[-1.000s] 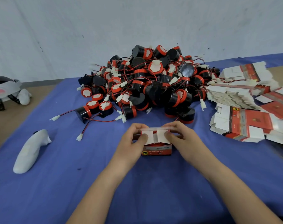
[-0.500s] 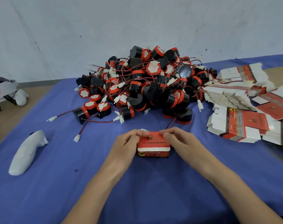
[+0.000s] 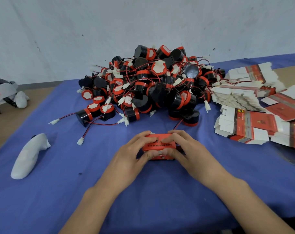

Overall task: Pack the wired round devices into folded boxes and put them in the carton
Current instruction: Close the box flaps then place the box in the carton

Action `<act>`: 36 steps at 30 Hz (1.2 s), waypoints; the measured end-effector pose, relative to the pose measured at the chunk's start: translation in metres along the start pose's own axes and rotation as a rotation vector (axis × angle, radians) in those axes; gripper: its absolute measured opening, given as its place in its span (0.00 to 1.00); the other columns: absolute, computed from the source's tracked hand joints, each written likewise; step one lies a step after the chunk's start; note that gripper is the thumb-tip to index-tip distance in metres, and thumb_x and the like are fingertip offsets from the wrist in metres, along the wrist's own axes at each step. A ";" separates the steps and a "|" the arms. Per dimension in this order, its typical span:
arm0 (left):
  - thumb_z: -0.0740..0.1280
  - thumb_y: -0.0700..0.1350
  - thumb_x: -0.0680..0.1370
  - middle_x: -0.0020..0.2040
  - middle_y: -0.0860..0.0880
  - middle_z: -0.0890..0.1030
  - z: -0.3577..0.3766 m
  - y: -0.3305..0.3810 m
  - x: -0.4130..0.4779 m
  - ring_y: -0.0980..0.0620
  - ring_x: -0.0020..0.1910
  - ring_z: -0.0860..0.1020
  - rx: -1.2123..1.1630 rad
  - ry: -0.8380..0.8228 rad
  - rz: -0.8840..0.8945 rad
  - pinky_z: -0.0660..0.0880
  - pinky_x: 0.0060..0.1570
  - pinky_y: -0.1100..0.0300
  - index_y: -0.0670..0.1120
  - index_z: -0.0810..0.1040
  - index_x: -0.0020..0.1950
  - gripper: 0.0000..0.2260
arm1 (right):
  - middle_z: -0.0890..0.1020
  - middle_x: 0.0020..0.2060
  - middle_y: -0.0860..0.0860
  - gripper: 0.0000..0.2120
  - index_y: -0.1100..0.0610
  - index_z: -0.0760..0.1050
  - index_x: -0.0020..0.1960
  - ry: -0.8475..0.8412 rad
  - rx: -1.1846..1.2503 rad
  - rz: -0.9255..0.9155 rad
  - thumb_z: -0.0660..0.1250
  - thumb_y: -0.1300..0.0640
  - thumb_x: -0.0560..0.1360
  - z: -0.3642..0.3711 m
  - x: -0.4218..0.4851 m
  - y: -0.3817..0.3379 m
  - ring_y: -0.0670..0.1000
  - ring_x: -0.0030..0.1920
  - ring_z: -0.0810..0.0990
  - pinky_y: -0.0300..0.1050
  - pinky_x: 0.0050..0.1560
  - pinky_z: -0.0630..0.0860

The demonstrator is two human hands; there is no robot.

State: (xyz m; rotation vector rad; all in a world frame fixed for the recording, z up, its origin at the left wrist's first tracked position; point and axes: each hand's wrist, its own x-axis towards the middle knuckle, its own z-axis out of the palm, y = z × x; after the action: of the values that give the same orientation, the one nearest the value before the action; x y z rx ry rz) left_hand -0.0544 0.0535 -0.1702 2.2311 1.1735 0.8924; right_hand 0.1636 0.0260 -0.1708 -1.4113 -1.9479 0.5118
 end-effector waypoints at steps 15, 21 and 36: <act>0.61 0.65 0.78 0.62 0.66 0.78 -0.001 0.005 0.005 0.64 0.63 0.75 -0.182 0.101 -0.013 0.78 0.55 0.64 0.68 0.77 0.62 0.14 | 0.82 0.51 0.43 0.17 0.38 0.75 0.57 0.029 0.204 0.050 0.56 0.31 0.76 -0.003 0.004 -0.004 0.45 0.50 0.82 0.51 0.51 0.80; 0.63 0.61 0.79 0.69 0.65 0.73 -0.003 0.001 0.000 0.65 0.70 0.69 -0.172 -0.005 -0.015 0.76 0.61 0.61 0.68 0.76 0.65 0.14 | 0.77 0.56 0.37 0.15 0.36 0.75 0.58 0.004 0.231 0.011 0.60 0.32 0.76 -0.001 0.000 0.002 0.42 0.56 0.80 0.48 0.57 0.78; 0.70 0.49 0.78 0.73 0.63 0.68 -0.005 0.005 -0.007 0.64 0.72 0.67 -0.161 -0.039 -0.014 0.73 0.68 0.56 0.67 0.81 0.58 0.13 | 0.63 0.71 0.24 0.16 0.27 0.73 0.57 -0.038 0.049 -0.078 0.59 0.30 0.70 -0.008 -0.009 0.003 0.32 0.65 0.72 0.30 0.55 0.71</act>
State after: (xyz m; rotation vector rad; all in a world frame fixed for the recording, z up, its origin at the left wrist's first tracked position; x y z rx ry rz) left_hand -0.0584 0.0451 -0.1660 2.0996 1.0593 0.9012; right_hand 0.1732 0.0182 -0.1696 -1.2992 -1.9988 0.5500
